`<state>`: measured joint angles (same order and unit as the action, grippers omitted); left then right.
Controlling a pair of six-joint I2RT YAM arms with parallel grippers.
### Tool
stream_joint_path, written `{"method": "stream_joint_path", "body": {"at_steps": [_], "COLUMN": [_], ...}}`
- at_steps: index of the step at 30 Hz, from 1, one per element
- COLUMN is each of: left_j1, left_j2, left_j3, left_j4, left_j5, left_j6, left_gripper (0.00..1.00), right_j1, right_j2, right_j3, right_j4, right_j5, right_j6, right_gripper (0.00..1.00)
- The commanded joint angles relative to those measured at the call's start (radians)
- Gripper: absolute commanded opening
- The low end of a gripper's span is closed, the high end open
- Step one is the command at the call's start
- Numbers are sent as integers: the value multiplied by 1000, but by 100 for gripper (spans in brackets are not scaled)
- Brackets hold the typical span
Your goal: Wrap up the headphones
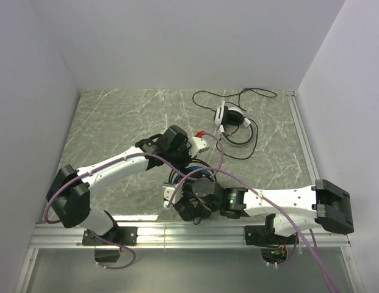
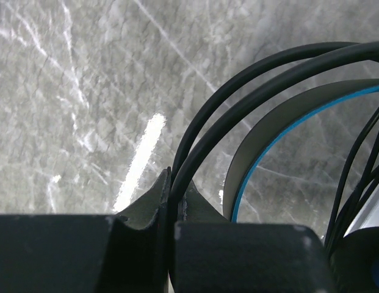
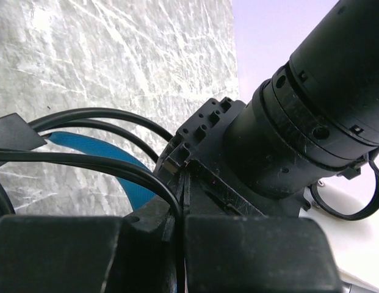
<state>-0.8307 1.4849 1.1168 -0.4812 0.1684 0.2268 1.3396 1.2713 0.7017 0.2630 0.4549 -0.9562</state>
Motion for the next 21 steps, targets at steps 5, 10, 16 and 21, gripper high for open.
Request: {"method": "stream_joint_path", "body": {"at_steps": [5, 10, 16, 21], "left_j1": [1, 8, 45, 50], "left_j2": [-6, -40, -26, -50], "left_j3": [98, 71, 83, 65], "left_j4": [107, 144, 133, 186], "left_j5": [214, 236, 279, 367], "left_j6": [-75, -51, -93, -61], "left_gripper": [0, 0, 0, 0], "right_j1": [38, 40, 50, 47], "right_j2": [25, -18, -21, -53], "right_j3": [234, 237, 217, 191], "right_j4": [-19, -38, -34, 25], "right_j5": [-65, -84, -90, -151], "right_j6": [72, 106, 51, 80], "right_gripper": [0, 0, 0, 0]}}
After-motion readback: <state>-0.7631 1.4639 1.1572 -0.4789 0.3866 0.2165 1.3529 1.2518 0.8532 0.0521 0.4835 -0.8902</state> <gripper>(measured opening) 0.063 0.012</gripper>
